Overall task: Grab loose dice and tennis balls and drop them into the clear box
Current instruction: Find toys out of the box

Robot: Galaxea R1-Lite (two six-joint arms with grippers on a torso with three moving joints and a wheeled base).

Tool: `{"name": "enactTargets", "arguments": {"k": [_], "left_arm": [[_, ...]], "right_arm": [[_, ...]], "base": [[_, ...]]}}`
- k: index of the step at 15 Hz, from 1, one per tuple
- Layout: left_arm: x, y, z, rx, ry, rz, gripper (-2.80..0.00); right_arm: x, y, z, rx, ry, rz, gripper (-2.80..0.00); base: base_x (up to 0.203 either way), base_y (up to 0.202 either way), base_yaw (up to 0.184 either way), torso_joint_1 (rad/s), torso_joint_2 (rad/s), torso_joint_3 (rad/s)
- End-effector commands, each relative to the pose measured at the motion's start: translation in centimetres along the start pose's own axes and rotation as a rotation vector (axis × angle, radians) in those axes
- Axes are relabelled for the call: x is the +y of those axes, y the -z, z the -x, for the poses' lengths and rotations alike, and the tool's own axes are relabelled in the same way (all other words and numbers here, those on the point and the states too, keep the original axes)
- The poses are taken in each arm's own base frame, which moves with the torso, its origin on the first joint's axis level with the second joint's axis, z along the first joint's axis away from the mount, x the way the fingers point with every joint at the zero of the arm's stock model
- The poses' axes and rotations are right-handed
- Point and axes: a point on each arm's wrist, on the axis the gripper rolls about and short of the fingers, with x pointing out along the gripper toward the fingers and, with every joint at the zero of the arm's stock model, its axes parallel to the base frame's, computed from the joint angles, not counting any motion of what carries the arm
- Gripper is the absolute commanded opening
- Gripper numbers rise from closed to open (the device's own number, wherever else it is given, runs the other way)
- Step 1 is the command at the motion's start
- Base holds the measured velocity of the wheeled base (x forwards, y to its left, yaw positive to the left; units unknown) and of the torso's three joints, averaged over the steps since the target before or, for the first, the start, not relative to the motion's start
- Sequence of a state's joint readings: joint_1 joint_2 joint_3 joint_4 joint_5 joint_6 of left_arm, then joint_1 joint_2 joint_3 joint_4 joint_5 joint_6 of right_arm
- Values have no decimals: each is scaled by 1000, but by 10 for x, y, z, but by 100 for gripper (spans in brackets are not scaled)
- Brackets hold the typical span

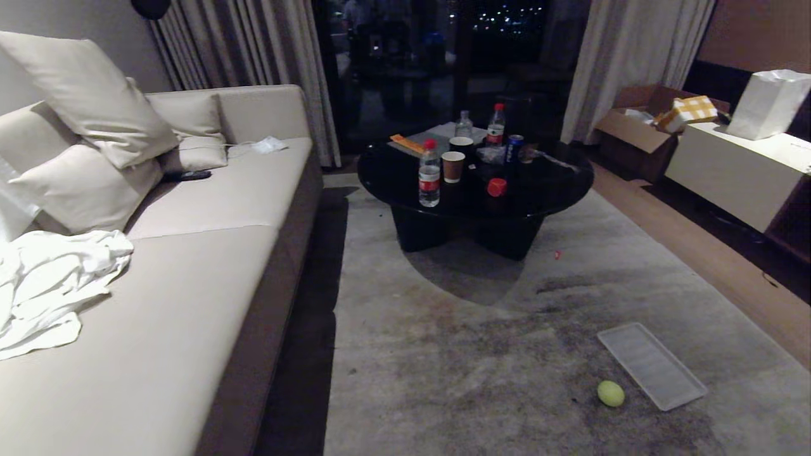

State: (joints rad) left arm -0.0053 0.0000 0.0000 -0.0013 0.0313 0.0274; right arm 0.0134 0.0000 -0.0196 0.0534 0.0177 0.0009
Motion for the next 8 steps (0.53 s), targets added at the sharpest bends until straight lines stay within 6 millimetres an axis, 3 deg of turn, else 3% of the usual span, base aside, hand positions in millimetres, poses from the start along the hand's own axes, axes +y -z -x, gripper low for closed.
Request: {"name": "enactTargets", "arguments": {"k": [1,8], "left_arm": [[0,0,0,3,0,1,-280],[0,0,0,1,1,-6,-280]], "right_arm": [[0,0,0,0,-1,-1,-280],[0,0,0,0,-1,1,-280]], "base": [[1,7,-168,2,1,11],[-1,11,-165,2,3,4]]}}
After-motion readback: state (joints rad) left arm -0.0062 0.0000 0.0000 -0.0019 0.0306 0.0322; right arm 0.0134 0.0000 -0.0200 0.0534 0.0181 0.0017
